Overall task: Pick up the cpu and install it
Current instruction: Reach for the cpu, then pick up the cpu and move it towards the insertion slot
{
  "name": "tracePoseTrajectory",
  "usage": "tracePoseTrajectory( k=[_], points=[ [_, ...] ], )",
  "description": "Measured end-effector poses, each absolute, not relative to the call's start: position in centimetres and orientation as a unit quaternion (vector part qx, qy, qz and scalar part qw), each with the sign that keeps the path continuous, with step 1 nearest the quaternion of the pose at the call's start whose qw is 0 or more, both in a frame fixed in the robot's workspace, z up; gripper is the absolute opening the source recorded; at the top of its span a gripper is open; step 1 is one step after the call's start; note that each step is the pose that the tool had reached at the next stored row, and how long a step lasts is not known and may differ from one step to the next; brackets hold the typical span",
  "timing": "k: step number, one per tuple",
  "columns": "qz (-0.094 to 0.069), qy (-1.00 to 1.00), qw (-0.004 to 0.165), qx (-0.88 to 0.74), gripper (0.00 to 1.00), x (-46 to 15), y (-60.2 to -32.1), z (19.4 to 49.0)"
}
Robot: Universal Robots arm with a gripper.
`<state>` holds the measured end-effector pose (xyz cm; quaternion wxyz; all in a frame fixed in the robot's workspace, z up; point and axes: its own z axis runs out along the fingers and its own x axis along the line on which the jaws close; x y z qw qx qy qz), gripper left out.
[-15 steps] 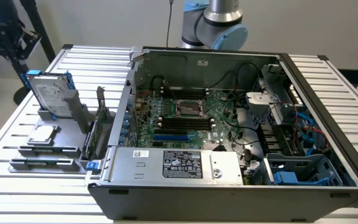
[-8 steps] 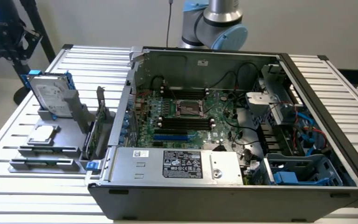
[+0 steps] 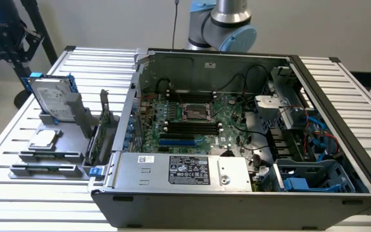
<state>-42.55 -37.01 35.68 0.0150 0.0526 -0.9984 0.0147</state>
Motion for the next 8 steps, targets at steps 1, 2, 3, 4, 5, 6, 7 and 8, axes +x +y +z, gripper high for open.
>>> tracePoseTrajectory(
  k=[1,2,3,4,5,6,7,8],
  points=[
    [0.015,-0.998,0.015,0.053,0.11,-42.56,-37.01,35.68],
    [0.015,-0.998,0.015,0.053,0.11,-42.56,-37.01,35.68],
    [0.015,-0.998,0.015,0.053,0.11,-42.56,-37.00,35.68],
    [0.015,-0.998,0.015,0.053,0.11,-42.56,-37.00,35.68],
    [0.015,-0.998,0.014,0.054,0.11,-42.56,-37.01,35.68],
    [0.015,-0.998,0.014,0.054,0.11,-42.56,-37.01,35.68],
    [0.015,-0.998,0.014,0.054,0.11,-42.56,-37.00,35.68],
    [0.015,-0.998,0.014,0.054,0.11,-42.56,-37.00,35.68]
  ],
)
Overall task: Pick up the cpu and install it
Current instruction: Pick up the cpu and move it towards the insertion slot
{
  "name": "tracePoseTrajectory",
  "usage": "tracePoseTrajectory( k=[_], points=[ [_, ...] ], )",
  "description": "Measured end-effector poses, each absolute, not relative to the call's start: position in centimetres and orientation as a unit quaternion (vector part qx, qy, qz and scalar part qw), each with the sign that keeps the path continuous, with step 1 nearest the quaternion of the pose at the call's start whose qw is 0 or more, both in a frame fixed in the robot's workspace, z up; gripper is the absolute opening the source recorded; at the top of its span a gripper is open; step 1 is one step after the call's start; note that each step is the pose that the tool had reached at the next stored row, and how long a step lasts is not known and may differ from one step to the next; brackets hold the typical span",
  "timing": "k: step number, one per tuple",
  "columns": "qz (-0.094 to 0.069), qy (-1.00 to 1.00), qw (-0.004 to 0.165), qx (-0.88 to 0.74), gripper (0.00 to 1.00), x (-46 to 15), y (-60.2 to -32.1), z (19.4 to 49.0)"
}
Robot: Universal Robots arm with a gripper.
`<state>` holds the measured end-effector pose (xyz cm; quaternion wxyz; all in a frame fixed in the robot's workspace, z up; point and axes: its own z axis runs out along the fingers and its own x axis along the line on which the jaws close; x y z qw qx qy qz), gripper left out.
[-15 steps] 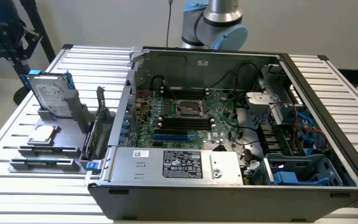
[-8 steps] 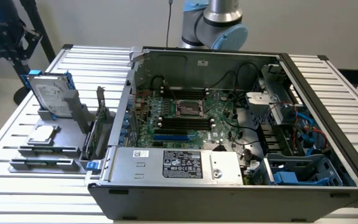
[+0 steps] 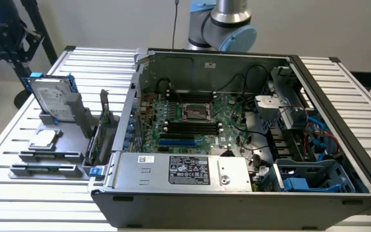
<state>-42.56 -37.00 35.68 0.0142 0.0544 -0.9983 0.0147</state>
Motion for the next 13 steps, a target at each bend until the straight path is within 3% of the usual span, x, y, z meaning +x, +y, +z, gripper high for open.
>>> tracePoseTrajectory(
  k=[7,9,10,13],
  points=[
    [0.015,-0.998,0.013,0.056,0.12,-42.56,-37.01,35.68],
    [0.015,-0.998,0.013,0.056,0.18,-42.57,-37.01,35.68],
    [0.015,-0.998,0.014,0.057,0.30,-42.59,-37.01,35.68],
    [0.015,-0.998,0.013,0.057,0.36,-42.64,-37.06,35.68]
  ],
)
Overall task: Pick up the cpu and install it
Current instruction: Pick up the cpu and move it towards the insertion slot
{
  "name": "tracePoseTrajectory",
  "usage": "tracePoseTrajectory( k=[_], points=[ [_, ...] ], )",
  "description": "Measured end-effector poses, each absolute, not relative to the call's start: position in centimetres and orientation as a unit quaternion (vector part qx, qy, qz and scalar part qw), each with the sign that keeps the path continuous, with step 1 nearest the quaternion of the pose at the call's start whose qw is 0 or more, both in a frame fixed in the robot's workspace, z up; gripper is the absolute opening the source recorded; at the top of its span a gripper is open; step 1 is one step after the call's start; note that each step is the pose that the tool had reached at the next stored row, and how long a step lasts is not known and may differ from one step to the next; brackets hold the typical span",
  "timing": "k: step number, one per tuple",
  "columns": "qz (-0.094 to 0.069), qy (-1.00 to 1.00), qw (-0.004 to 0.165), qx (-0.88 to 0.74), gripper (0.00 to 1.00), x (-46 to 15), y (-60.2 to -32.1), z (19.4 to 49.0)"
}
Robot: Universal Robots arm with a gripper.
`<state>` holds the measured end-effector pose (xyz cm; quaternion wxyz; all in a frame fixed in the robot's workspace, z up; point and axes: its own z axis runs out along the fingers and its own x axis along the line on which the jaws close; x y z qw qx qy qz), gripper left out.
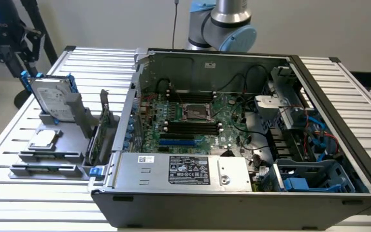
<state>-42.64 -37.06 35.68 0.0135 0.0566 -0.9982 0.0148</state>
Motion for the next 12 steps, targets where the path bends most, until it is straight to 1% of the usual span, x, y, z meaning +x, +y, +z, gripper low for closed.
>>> tracePoseTrajectory(
  k=[3,4,6,7,8,12],
  points=[
    [0.015,-0.998,0.013,0.057,0.53,-42.8,-37.2,35.6],
    [0.015,-0.998,0.013,0.056,0.53,-42.9,-37.3,35.6],
    [0.015,-0.999,0.013,0.049,0.65,-42.9,-37.3,35.3],
    [0.015,-0.999,0.013,0.044,0.65,-43.0,-37.3,35.1],
    [0.015,-0.999,0.013,0.039,0.71,-43.0,-37.3,34.9],
    [0.014,-1.000,0.014,0.014,0.71,-43.0,-37.4,34.2]
  ],
)
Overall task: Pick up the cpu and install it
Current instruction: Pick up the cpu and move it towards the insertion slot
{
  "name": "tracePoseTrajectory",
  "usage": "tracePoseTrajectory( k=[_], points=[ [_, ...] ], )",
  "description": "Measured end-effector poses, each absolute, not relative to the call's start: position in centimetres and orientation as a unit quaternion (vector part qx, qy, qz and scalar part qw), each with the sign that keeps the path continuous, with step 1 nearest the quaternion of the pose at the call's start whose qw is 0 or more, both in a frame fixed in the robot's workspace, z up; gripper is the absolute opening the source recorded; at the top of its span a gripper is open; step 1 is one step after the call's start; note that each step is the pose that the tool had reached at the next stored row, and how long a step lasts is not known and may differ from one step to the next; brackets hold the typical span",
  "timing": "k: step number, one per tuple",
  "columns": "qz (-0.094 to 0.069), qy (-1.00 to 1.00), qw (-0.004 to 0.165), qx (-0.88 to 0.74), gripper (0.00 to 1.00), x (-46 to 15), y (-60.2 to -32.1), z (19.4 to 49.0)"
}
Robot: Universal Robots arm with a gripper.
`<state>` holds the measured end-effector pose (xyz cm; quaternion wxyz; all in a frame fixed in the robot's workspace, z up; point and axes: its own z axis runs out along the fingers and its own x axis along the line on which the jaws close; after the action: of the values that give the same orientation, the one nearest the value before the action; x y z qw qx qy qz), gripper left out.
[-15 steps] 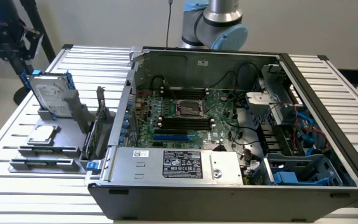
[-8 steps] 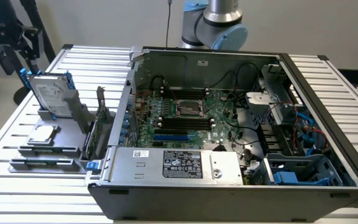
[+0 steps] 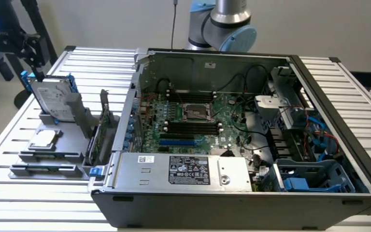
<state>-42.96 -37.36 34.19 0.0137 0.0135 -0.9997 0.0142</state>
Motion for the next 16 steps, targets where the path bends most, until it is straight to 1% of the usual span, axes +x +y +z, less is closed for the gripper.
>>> tracePoseTrajectory(
  k=[16],
  points=[
    [0.014,-1.000,0.014,0.003,0.71,-44.2,-39.7,31.3]
  ],
)
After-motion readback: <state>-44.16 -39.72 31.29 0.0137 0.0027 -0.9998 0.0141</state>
